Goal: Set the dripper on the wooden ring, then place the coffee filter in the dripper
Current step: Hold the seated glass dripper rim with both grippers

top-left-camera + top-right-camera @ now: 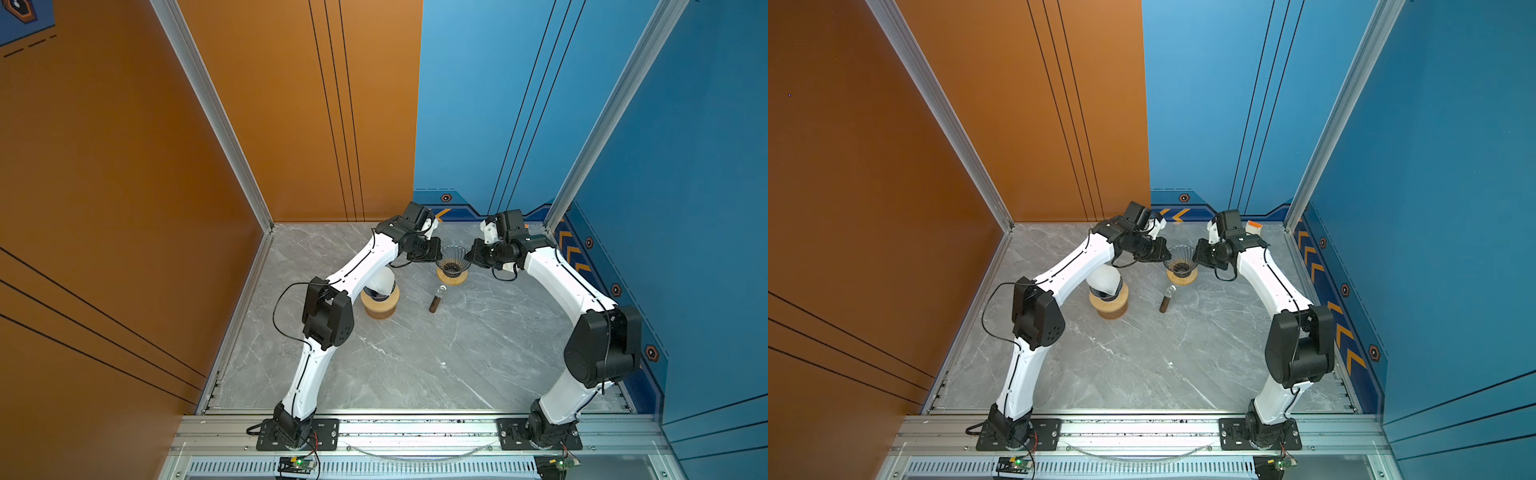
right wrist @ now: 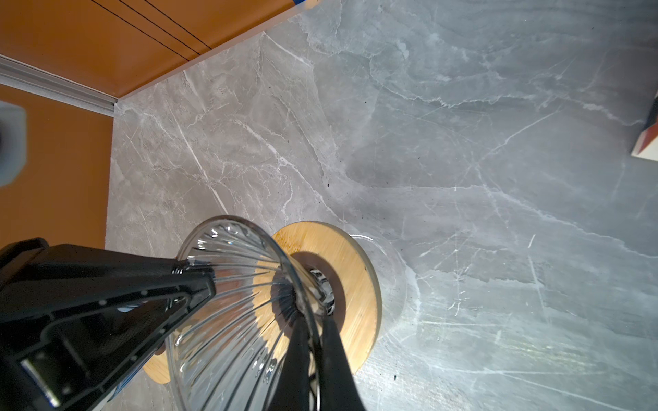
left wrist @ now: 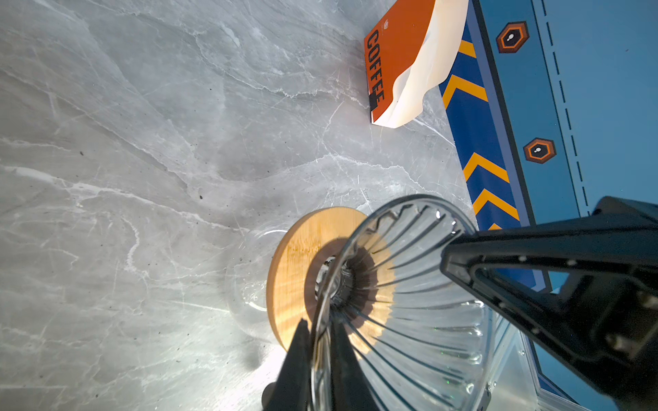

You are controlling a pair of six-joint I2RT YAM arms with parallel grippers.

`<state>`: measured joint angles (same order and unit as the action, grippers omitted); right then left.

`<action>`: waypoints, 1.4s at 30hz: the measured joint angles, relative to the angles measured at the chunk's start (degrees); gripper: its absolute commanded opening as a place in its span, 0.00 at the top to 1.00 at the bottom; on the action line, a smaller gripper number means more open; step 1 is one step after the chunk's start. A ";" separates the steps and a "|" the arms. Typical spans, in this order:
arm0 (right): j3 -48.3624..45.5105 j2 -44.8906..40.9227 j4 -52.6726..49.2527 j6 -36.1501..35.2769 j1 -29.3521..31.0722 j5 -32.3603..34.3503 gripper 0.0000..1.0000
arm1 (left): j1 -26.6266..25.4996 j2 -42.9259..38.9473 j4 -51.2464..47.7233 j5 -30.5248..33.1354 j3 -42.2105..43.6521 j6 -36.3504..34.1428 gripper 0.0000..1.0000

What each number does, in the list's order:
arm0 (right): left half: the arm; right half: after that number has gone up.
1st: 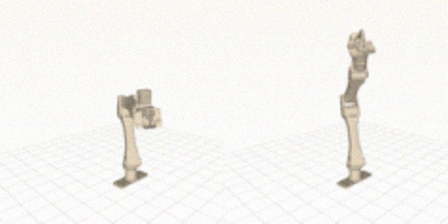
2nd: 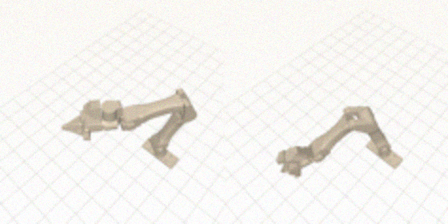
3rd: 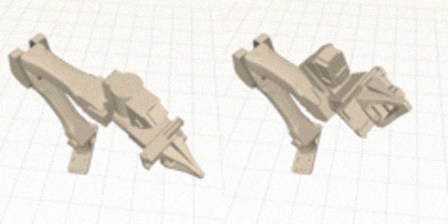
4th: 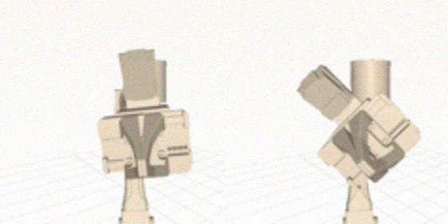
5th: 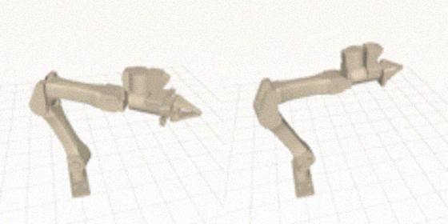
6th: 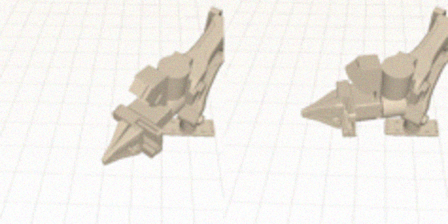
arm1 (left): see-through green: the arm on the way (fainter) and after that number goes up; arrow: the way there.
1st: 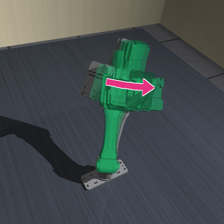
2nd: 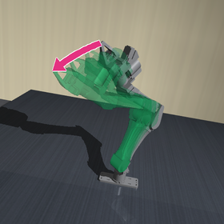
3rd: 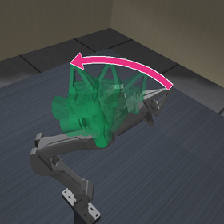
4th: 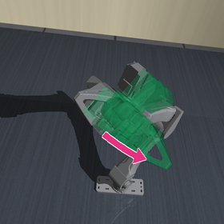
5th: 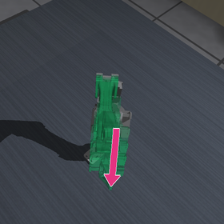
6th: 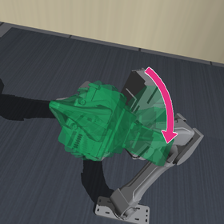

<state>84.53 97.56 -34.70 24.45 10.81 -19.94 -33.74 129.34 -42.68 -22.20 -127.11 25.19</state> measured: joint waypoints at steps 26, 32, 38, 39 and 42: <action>8.31 4.35 -10.75 -0.07 0.09 0.31 1.00 | 0.74 0.00 2.78 -2.36 1.53 3.34 0.95; 8.41 4.48 -10.82 -0.04 0.17 0.50 1.00 | 0.85 0.00 3.10 -2.54 1.86 3.32 0.95; 9.33 5.07 -11.67 -0.07 0.46 1.03 1.00 | 1.14 0.00 3.63 -3.54 2.34 3.37 0.96; 9.53 5.18 -11.85 -0.04 0.50 1.20 1.00 | 1.16 0.00 3.69 -3.67 2.43 3.37 0.96; 10.58 5.88 -12.83 -0.24 0.55 1.38 1.00 | 1.18 0.00 3.80 -3.82 2.47 3.39 0.96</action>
<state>95.11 103.44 -47.53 24.21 11.35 -18.57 -32.56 129.34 -38.87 -26.02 -124.64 28.58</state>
